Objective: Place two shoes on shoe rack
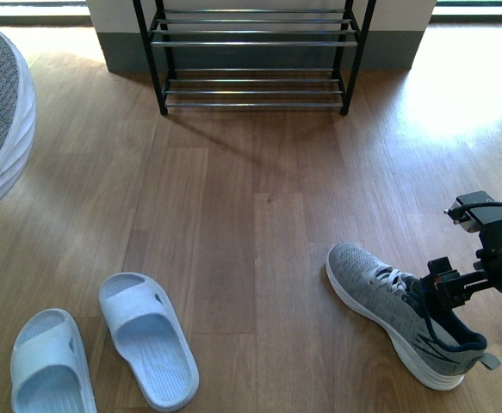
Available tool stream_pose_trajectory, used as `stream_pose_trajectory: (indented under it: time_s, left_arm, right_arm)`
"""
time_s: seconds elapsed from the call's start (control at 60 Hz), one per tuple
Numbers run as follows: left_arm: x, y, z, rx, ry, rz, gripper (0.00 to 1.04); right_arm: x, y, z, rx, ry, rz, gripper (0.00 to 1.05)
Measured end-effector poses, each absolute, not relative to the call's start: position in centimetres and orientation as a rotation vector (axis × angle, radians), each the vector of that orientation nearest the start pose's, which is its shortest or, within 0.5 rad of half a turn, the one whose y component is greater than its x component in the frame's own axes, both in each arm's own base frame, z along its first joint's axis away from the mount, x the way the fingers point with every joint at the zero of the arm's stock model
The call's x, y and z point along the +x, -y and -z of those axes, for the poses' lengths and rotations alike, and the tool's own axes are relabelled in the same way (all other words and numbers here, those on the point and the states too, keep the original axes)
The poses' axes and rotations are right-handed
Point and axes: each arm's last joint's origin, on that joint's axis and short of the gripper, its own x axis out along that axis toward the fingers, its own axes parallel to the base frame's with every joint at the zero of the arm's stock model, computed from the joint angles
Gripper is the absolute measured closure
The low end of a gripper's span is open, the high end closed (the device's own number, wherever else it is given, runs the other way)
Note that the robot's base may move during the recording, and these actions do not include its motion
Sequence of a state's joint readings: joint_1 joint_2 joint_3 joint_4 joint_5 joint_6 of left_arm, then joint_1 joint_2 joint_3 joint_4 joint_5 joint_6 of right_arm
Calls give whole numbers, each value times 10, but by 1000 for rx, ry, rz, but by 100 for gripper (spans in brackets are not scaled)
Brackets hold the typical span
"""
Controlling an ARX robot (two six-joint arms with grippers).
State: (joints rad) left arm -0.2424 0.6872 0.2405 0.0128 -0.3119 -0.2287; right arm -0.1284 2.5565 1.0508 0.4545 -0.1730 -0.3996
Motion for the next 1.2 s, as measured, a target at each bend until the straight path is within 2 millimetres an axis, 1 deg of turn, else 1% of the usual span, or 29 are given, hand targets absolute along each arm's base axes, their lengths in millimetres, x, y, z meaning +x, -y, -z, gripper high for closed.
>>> stream_pose_trajectory:
  time_s: [0.25, 0.45, 0.55, 0.584, 0.634, 0.667, 0.684, 0.851, 0.951, 1.018, 1.184, 1.201]
  left_arm:
    - [147, 27, -179, -106, -407, -116, 103]
    - [147, 27, -179, -106, -407, -116, 103]
    - [147, 27, -179, -106, -407, -116, 103]
    - [147, 27, -179, -106, -407, -116, 103]
    - [147, 27, -179, -106, -407, -116, 103]
    - [147, 27, -179, -106, -407, -116, 103]
    - [147, 27, -179, -106, -407, -116, 103]
    - [147, 27, -179, -106, -407, -116, 103]
    - [147, 27, -179, -107, -407, -116, 103]
    - [147, 27, -179, -106, -407, -116, 103]
    - [147, 27, -179, -106, -407, -116, 103]
    - [147, 27, -179, -106, -407, -116, 103]
  right_arm:
    - [359, 44, 81, -243, -1030, -229, 9]
    - [355, 40, 104, -276, -1064, -232, 9]
    - [353, 39, 113, -291, -1072, -234, 9]
    - [354, 39, 115, -299, -1071, -227, 11]
    - [355, 39, 117, -307, -1072, -227, 22]
    - [355, 39, 117, -310, -1070, -227, 26]
    - [355, 39, 117, -311, -1070, -226, 29]
    - [357, 39, 116, -315, -1062, -222, 52]
    - [357, 39, 116, -319, -1062, -224, 64]
    - [356, 39, 116, -322, -1061, -227, 75]
    - [355, 38, 117, -327, -1060, -229, 96]
    - [354, 38, 117, -328, -1060, -228, 99]
